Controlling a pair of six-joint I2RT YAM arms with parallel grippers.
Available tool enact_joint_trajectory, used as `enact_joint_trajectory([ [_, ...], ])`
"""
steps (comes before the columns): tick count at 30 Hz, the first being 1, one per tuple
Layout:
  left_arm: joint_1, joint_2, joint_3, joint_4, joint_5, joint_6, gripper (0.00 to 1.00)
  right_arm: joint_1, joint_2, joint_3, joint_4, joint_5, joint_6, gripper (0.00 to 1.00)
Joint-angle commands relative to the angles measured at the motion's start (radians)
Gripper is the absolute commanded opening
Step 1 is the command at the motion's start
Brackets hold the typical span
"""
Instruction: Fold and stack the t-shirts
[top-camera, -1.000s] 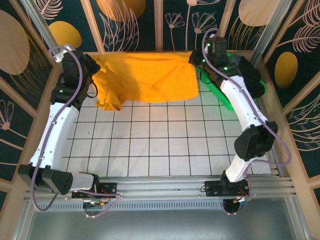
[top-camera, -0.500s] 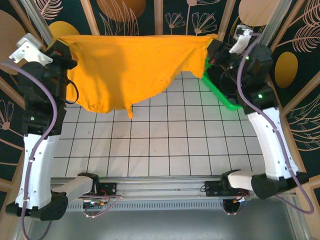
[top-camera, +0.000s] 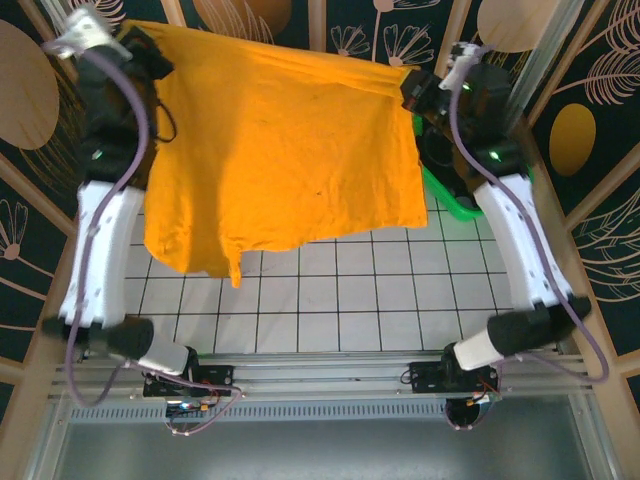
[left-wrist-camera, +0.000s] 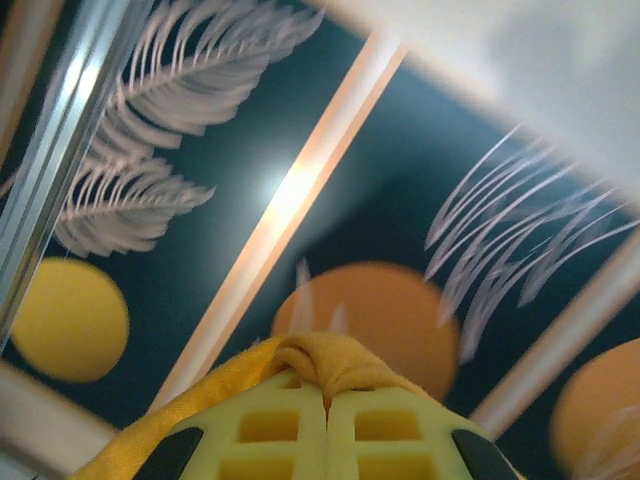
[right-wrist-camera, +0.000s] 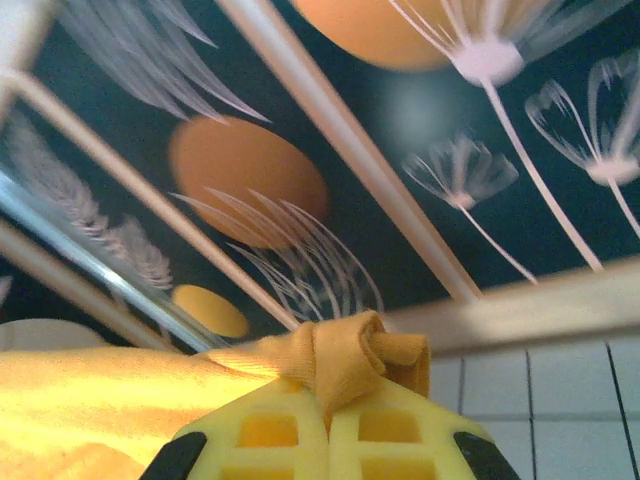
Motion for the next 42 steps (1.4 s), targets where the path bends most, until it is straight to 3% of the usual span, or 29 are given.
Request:
enact_joint_trajectory([
  [1, 0.027, 0.262, 0.077, -0.117, -0.029, 0.049, 0.00, -0.049, 0.218, 0.066, -0.173, -0.047, 0.120, 0.00],
  [2, 0.030, 0.333, 0.114, -0.133, -0.006, 0.057, 0.00, -0.057, 0.291, 0.100, -0.202, -0.079, 0.129, 0.04],
  [3, 0.034, 0.400, 0.132, -0.133, 0.031, 0.061, 0.14, -0.065, 0.375, 0.147, -0.240, -0.101, 0.127, 0.19],
  [4, 0.039, 0.451, 0.134, -0.122, 0.071, 0.057, 0.37, -0.067, 0.443, 0.188, -0.275, -0.093, 0.118, 0.31],
  [6, 0.041, 0.552, 0.200, -0.182, 0.113, 0.033, 0.69, -0.068, 0.526, 0.226, -0.293, -0.067, 0.090, 0.48],
  [7, 0.041, 0.610, 0.270, -0.250, 0.129, 0.015, 0.76, -0.069, 0.548, 0.225, -0.291, -0.045, 0.074, 0.52],
  [9, 0.040, 0.678, 0.346, -0.346, 0.153, -0.007, 0.83, -0.070, 0.558, 0.199, -0.297, -0.012, 0.052, 0.56],
  [12, 0.040, 0.630, 0.245, -0.374, 0.141, -0.020, 0.84, -0.066, 0.501, 0.053, -0.273, 0.033, 0.033, 0.57],
  [18, 0.035, 0.316, -0.256, -0.268, 0.224, -0.133, 0.82, -0.016, 0.276, -0.378, -0.219, 0.182, -0.013, 0.56],
  [22, 0.035, 0.137, -0.531, -0.232, 0.268, -0.194, 0.79, -0.013, 0.210, -0.563, -0.209, 0.223, -0.049, 0.56],
  [27, 0.035, -0.003, -0.690, -0.264, 0.248, -0.227, 0.79, -0.022, 0.293, -0.507, -0.220, 0.300, -0.155, 0.58],
  [32, 0.035, -0.038, -0.734, -0.289, 0.213, -0.242, 0.79, -0.032, 0.444, -0.417, -0.260, 0.306, -0.187, 0.57],
  [42, 0.035, -0.089, -0.804, -0.318, 0.210, -0.272, 0.78, -0.016, 0.490, -0.444, -0.275, 0.294, -0.143, 0.49],
])
